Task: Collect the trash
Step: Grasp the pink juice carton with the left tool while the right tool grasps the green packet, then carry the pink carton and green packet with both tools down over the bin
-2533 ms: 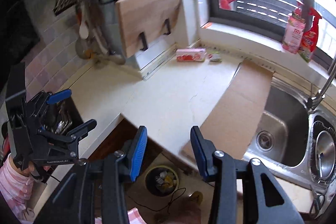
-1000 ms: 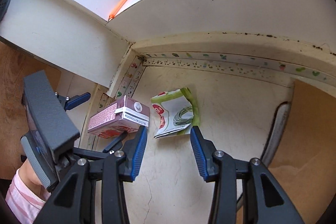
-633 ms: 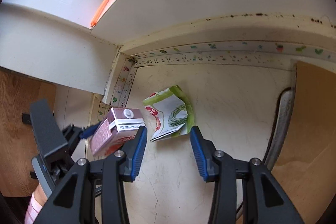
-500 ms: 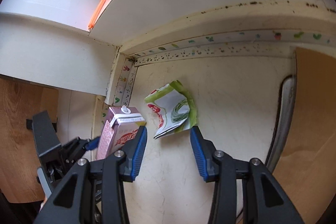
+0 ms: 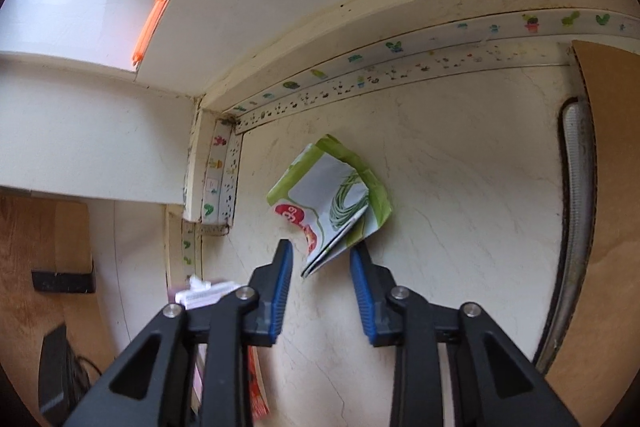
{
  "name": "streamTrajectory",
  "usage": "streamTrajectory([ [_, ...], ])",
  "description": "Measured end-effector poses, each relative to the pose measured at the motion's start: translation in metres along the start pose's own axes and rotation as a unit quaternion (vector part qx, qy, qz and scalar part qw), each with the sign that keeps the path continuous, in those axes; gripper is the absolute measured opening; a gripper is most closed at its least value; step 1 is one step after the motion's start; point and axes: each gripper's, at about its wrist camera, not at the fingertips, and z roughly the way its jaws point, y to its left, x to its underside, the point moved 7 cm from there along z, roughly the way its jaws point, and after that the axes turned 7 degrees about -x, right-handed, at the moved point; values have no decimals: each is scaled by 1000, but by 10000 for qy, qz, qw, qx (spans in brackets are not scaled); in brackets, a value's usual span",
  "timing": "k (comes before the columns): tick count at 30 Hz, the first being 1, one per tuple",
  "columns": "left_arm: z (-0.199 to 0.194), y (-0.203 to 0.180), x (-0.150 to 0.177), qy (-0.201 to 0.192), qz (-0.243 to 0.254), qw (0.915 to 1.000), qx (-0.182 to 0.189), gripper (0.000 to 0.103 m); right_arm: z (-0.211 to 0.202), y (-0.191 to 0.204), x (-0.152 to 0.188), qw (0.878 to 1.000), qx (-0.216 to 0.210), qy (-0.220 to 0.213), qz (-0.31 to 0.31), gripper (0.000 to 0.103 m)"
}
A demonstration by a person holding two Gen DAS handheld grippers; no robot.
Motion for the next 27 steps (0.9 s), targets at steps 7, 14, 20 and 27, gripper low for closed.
streamTrajectory([
  [7, -4, 2, 4, -96, -65, 9999, 21, 35, 4, -3, 0, 9992, 297, -261, 111, 4],
  [14, -17, 7, 11, -151, -285, 9993, 188, 35, -17, 1, 30, 9995, 226, -162, -171, 4],
  [20, -41, 7, 43, -294, -377, 9982, 361, 35, -55, 13, 79, 9977, 204, -108, -633, 4],
  [27, -84, 1, 109, -507, -404, 9961, 600, 35, -101, 30, 154, 9929, 309, -213, -1127, 4],
])
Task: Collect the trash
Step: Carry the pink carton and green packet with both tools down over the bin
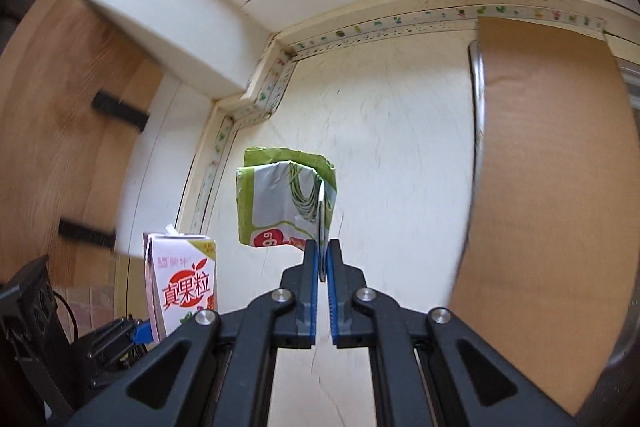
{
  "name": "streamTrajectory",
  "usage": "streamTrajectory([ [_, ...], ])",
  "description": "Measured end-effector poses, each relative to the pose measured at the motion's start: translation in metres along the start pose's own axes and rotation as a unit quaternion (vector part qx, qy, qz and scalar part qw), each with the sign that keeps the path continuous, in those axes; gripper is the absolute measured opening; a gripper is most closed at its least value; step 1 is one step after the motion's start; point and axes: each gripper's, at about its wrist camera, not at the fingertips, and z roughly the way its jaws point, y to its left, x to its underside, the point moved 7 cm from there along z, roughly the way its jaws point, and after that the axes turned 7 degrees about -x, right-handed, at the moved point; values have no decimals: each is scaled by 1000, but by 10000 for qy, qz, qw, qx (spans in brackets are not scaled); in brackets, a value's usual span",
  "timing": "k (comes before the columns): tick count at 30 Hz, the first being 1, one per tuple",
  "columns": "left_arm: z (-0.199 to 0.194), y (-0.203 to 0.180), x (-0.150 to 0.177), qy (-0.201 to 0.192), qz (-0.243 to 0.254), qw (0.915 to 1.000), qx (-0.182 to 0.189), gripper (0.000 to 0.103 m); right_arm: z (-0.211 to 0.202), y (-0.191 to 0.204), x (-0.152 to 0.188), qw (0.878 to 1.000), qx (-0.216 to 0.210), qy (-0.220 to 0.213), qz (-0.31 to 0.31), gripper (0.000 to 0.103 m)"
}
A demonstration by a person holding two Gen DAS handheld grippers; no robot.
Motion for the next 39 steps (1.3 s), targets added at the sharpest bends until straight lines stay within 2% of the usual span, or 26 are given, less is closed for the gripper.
streamTrajectory([
  [6, -45, -3, 70, -175, 86, 9997, 116, 35, -48, 28, 71, 9992, 157, -277, -255, 4],
  [10, -65, -3, 114, -253, 83, 9994, 231, 35, -77, 44, 118, 9965, 433, -514, -495, 4],
  [14, -84, -7, 154, -445, 280, 9983, 264, 35, -95, 57, 167, 9947, 582, -623, -575, 4],
  [20, -106, -6, 207, -749, 620, 9952, 108, 35, -126, 75, 226, 9891, 784, -851, -910, 4],
  [27, -128, -5, 251, -890, 249, 9957, 78, 35, -140, 85, 265, 9832, 768, -726, -1485, 4],
  [33, -133, -8, 279, -937, -131, 9955, -50, 35, -139, 93, 289, 9702, 719, -438, -2270, 4],
  [39, -119, -1, 311, -781, -657, 9948, -66, 35, -121, 94, 318, 9530, 665, -137, -2952, 4],
])
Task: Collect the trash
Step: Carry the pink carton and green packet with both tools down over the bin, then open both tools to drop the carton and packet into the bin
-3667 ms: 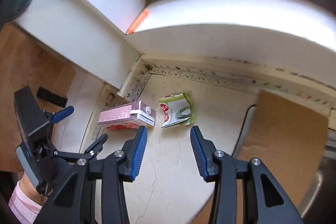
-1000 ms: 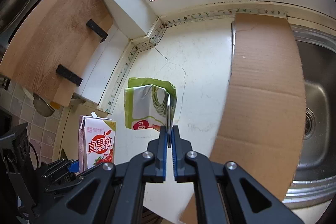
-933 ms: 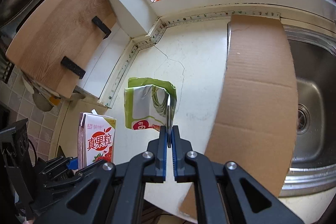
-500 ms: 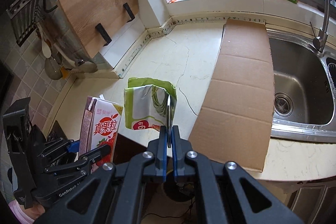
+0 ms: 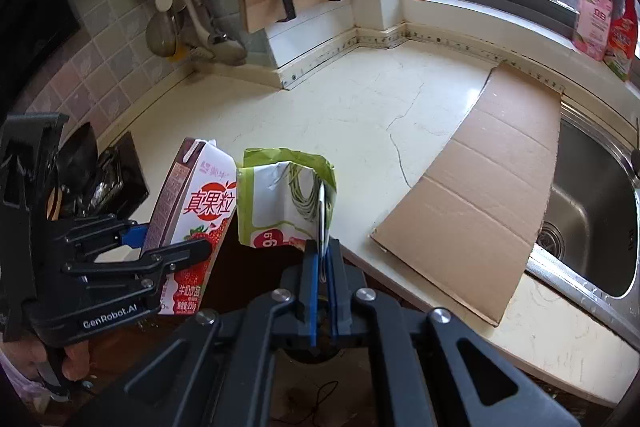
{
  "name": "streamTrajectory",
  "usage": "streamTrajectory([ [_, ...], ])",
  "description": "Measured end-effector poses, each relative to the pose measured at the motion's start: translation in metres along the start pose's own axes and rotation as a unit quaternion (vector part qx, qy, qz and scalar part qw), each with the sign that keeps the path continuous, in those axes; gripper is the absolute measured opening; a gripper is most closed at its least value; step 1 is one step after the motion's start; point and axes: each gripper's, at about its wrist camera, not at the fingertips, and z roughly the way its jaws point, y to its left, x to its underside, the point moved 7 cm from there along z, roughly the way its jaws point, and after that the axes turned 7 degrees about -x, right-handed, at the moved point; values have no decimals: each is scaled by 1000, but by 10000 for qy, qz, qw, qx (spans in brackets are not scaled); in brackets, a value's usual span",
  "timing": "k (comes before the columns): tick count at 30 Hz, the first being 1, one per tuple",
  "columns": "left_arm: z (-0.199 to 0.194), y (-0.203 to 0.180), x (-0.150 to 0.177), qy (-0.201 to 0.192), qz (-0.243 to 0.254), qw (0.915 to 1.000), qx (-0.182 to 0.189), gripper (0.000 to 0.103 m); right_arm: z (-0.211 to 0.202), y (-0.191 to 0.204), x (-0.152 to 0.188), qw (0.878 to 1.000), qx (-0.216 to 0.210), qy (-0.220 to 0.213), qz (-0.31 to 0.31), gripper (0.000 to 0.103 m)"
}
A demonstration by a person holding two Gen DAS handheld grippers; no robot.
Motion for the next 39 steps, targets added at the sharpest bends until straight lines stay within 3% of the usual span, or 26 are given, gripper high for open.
streamTrajectory([
  [9, 48, 19, 73, 497, -339, 9975, -367, 35, 56, 18, 57, 9951, -316, 719, -606, 4],
  [23, 208, 43, 175, 1164, -1030, 9872, -360, 35, 228, -6, 179, 9785, -297, 1986, -471, 4],
  [33, 294, 52, 229, 1638, -1203, 9787, -272, 35, 313, -15, 224, 9693, -469, 2409, -136, 5],
  [36, 305, 58, 235, 1708, -1149, 9781, -304, 61, 332, -13, 234, 9617, -728, 2641, 9, 9],
  [39, 309, 64, 238, 1663, -1151, 9780, -511, 68, 348, -8, 241, 9573, -822, 2770, 54, 14],
])
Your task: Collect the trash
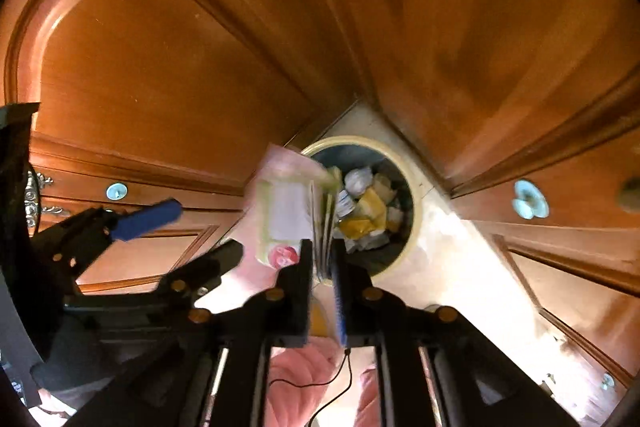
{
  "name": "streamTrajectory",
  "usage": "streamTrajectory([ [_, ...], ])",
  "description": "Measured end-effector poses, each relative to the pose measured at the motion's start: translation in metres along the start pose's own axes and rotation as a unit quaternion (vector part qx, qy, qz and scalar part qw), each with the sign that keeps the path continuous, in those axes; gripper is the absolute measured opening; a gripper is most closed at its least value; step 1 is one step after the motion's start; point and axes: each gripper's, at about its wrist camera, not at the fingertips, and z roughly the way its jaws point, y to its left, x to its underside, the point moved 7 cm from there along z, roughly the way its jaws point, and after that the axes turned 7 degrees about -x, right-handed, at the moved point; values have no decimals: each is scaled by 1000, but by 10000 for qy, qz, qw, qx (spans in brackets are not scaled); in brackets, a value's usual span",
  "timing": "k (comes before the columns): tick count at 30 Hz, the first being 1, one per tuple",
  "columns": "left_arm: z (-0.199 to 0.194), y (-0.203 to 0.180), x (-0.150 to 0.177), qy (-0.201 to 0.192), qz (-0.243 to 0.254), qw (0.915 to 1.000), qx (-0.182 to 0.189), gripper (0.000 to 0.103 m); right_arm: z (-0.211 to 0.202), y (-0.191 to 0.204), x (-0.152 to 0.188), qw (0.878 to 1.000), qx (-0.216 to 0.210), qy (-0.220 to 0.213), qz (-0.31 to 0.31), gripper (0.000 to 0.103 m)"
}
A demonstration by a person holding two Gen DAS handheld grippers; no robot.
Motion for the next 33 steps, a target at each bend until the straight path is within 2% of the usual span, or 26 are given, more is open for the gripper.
streamTrajectory([
  [2, 0, 7, 1, 7, -129, 9999, -28, 71, 5, -1, 1, 9999, 95, 14, 47, 28],
  [3, 0, 10, 1, -3, -172, 9998, -24, 72, 6, -2, -1, 9999, 104, 20, 68, 30],
  [7, -4, 12, 0, -72, -244, 9996, -103, 74, 5, 1, 4, 9999, 101, 24, -10, 30],
  [13, -10, 29, -7, -162, -239, 9996, -66, 78, -3, -6, 12, 9994, 312, -62, -114, 30],
  [19, -27, 29, -9, -214, -60, 9997, -28, 80, -25, -2, 17, 9993, 328, -131, 111, 30],
  [24, -60, 25, -13, -256, 163, 9995, 14, 82, -52, 3, 21, 9985, 264, -277, 383, 30],
  [27, -87, 19, -16, -331, 313, 9990, 8, 87, -79, 9, 23, 9974, 288, -418, 510, 30],
  [33, -153, 7, -27, -664, 600, 9960, -60, 87, -147, 23, 28, 9931, 508, -821, 659, 31],
])
